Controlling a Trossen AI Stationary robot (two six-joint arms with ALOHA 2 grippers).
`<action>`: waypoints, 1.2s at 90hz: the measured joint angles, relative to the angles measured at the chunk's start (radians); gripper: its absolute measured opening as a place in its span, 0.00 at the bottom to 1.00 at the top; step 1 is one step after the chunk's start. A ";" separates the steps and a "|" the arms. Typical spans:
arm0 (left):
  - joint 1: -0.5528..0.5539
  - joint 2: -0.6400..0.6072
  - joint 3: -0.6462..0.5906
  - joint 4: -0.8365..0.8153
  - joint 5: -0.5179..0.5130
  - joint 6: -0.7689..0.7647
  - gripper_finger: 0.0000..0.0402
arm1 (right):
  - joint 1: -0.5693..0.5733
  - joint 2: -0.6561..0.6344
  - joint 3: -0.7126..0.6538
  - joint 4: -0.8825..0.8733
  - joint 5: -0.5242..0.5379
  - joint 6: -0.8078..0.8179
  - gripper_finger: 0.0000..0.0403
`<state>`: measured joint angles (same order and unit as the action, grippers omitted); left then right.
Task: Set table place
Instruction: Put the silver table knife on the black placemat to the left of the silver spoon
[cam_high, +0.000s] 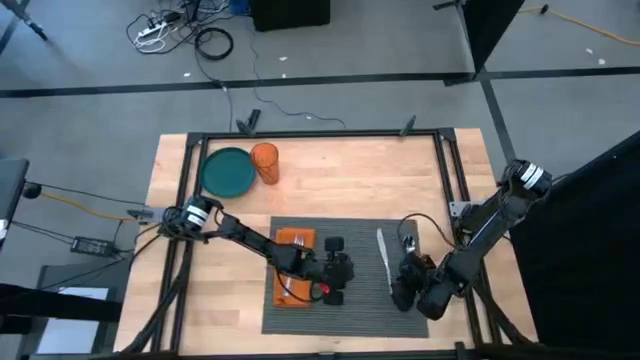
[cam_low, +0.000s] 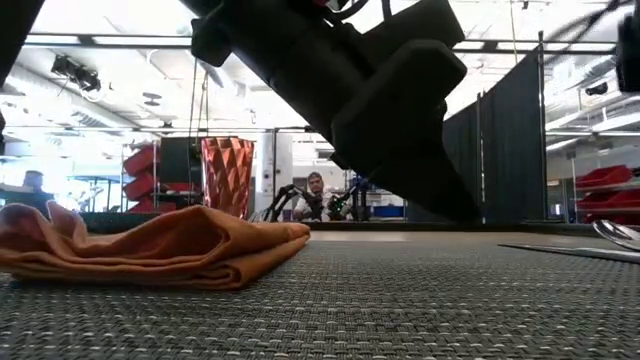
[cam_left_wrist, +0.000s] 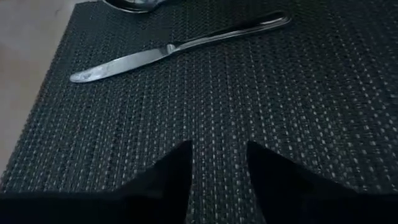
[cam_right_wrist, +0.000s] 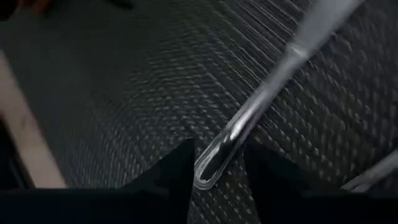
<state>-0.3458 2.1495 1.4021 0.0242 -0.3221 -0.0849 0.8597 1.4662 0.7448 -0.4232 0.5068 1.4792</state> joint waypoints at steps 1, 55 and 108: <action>0.001 0.001 0.000 0.000 0.000 0.000 0.34 | -0.005 -0.004 0.000 0.000 0.002 -0.024 0.28; 0.010 0.048 0.001 -0.009 0.021 -0.056 0.34 | -0.399 -0.029 -0.009 -0.077 -0.234 -1.026 0.02; 0.010 0.048 0.001 -0.014 0.020 -0.059 0.34 | -0.444 -0.029 -0.084 0.037 -0.277 -1.059 0.00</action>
<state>-0.3355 2.1971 1.4029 0.0097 -0.3020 -0.1440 0.4152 1.4372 0.6609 -0.3860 0.2299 0.4203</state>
